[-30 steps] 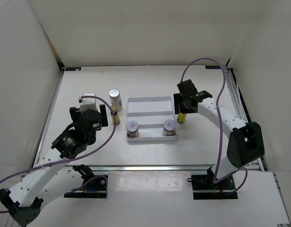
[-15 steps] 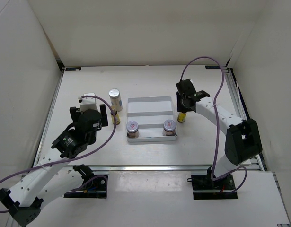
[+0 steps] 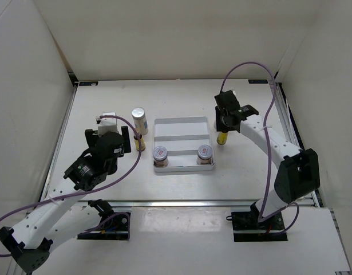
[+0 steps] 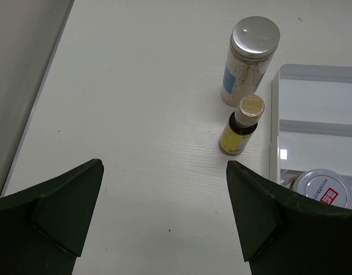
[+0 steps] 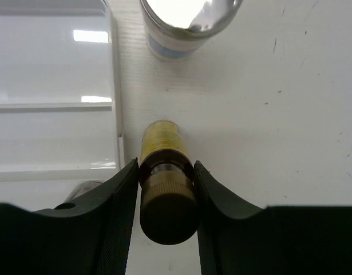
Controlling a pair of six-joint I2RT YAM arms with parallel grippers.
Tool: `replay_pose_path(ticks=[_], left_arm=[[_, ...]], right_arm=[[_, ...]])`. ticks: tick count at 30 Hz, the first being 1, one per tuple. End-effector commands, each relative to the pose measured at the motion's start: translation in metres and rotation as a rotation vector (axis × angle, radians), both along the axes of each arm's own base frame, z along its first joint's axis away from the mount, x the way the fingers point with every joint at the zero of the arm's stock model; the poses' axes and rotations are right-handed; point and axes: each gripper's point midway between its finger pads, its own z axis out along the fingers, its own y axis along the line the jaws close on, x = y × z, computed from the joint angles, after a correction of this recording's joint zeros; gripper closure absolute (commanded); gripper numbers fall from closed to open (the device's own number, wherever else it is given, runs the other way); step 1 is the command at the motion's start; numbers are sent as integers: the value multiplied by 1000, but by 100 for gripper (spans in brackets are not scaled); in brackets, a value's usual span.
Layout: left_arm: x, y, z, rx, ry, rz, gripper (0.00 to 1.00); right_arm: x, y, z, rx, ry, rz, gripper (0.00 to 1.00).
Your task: Organize the condiment bottles
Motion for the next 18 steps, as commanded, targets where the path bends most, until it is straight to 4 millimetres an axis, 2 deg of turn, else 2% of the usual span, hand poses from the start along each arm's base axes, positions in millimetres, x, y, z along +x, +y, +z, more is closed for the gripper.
replay_pose_path(ticks=[1,5,9,14,15,18], left_arm=[[2,3,2,5,-12,17,0],[2,3,2,5,-12,17,0],[2,3,2,5,-12,17,0],[2,3,2,5,-12,17,0],[2,3,2,5,-12,17,0],[2,3,2,5,-12,17,0]], right_arm=[[9,22,76,72,-186,63,94],[6,37,89,86,-203,100,98],[-5,64,89,147,-186,180,99],[-7,82,61,121,-132,219,99],[-7,85,51,119,-111,225,99],[-6,88,39,119,-86,222,99]])
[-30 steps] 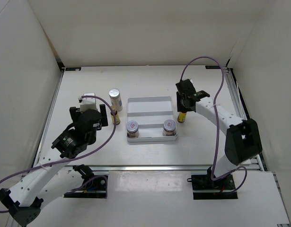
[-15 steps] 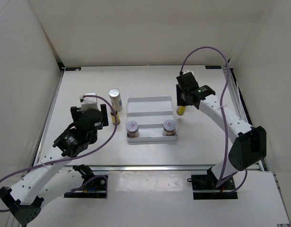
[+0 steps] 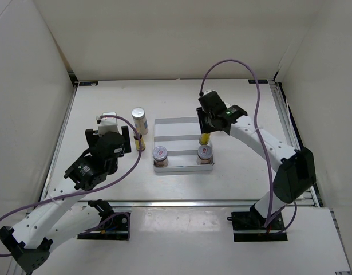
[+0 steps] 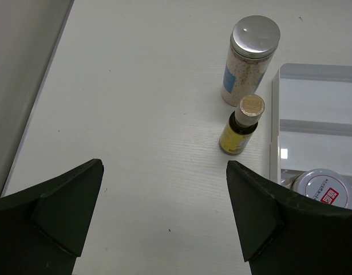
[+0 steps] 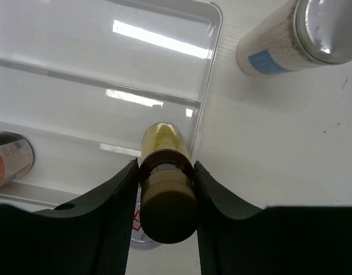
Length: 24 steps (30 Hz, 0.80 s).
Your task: Organize the condiment bottles
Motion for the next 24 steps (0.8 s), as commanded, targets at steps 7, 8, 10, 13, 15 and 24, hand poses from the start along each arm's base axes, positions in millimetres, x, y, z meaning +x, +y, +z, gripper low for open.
replay_pose_path(ticks=[7,8,10,13,15,24], left_arm=[[1,3,3,1,-16,17,0],[1,3,3,1,-16,17,0],[1,3,3,1,-16,17,0],[1,3,3,1,-16,17,0],[1,3,3,1,-16,17,0],[17,-34,-7,-15,54,-112,0]], right_arm=[[7,8,-35,0,44,-23,99],[7,9,-40,-8,54,-23,99],[7,9,-46,-8,63,-31,99],[7,9,-49,-13,70,-31,86],[7,9,-49,-13,70,-31,59],[8,6,36,55,-85,-58,0]])
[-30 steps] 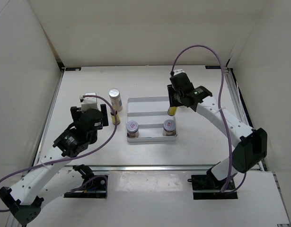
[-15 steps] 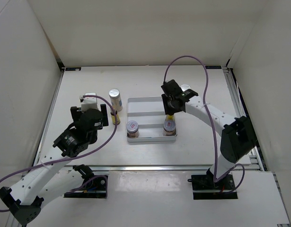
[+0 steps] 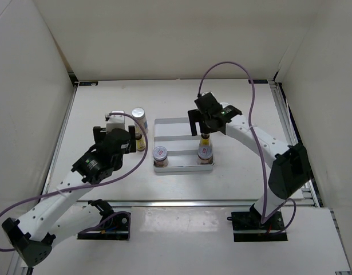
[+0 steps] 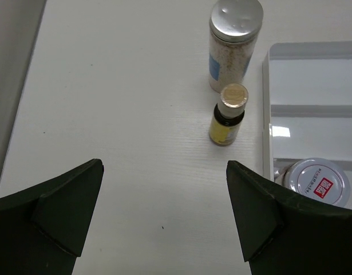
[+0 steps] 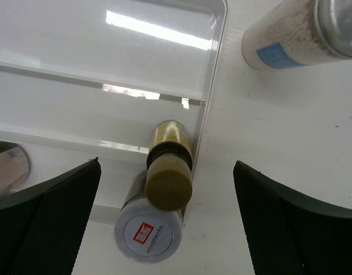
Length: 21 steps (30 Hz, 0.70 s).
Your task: Organize the condiment bottles
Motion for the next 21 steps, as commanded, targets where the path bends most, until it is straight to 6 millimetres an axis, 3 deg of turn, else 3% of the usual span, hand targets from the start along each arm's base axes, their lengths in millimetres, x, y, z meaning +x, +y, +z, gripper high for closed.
replay_pose_path(ticks=[1,5,10,12,21], left_arm=[[13,-28,7,-28,24,-102,0],[39,-54,3,-16,51,-169,0],[71,-76,-30,-51,194,-224,0],[78,-76,-36,-91,229,-221,0],[103,-59,-79,-151,366,-151,0]], right_arm=[[4,1,87,125,-184,-15,0],[-3,-2,118,183,-244,-8,0],[-18,-1,137,256,-262,21,0],[-25,-1,129,259,-236,38,0],[-46,-15,123,274,-233,39,0]])
